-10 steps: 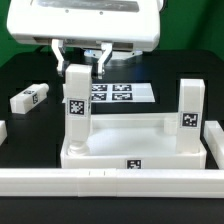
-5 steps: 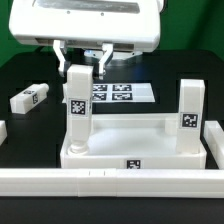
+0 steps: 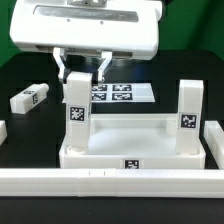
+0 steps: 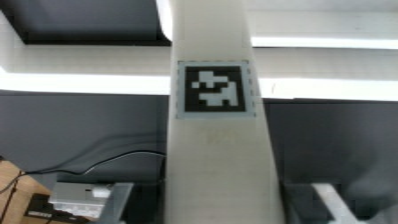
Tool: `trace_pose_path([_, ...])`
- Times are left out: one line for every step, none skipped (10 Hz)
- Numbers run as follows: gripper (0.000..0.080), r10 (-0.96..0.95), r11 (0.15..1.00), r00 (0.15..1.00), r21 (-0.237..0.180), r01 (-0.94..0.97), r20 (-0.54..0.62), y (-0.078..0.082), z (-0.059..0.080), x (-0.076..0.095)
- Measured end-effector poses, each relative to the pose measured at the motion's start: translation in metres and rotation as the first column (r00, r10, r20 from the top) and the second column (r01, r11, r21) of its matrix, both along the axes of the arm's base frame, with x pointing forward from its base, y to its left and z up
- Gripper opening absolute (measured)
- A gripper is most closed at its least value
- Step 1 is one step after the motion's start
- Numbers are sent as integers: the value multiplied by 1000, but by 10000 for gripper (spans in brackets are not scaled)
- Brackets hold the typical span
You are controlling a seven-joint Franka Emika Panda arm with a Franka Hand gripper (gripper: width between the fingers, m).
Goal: Assemble desk
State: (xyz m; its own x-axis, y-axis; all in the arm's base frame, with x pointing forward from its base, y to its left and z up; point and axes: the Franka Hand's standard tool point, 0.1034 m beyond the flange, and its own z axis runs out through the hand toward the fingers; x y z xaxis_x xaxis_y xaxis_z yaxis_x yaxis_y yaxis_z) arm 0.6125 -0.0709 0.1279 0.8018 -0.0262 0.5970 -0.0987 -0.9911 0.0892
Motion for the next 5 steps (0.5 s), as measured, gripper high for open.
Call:
trace_pose_path([290, 0, 1000, 1000, -2, 0, 6, 0, 0, 0])
trace_pose_path([290, -1, 1000, 1000, -4, 1, 10, -1, 0, 1])
trace_pose_path([290, -1, 1000, 1000, -6, 1, 13, -1, 0, 1])
trace_pose_path([290, -1, 1000, 1000, -4, 1, 9, -1, 0, 1])
trace_pose_path([290, -1, 1000, 1000, -3, 1, 3, -1, -2, 1])
